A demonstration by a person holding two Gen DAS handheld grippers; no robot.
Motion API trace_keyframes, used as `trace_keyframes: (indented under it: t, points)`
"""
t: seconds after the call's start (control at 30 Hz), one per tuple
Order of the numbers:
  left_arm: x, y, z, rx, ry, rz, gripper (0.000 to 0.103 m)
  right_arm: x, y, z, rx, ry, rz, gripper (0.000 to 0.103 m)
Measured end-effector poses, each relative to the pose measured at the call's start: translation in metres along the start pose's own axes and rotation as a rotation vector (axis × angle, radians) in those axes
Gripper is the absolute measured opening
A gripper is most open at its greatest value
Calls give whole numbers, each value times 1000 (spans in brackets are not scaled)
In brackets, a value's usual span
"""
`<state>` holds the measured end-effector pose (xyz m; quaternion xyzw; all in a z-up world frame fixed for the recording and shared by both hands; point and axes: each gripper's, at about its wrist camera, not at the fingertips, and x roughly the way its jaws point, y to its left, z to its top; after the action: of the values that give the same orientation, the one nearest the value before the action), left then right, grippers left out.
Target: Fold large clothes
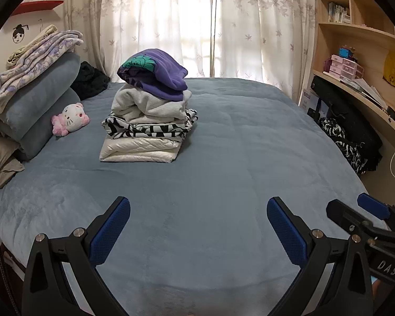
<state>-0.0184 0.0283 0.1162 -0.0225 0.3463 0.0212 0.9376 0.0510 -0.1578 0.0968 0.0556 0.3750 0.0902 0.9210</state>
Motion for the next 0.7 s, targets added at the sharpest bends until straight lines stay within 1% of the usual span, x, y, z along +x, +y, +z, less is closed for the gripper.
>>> trace_keyframes:
  t: [0.27, 0.7]
  points:
    - [6, -3, -3, 7, 24, -6, 103, -5, 0, -7, -9, -16, -20, 89]
    - [8, -1, -9, 17, 32, 2, 103, -8, -4, -8, 10, -17, -13, 89]
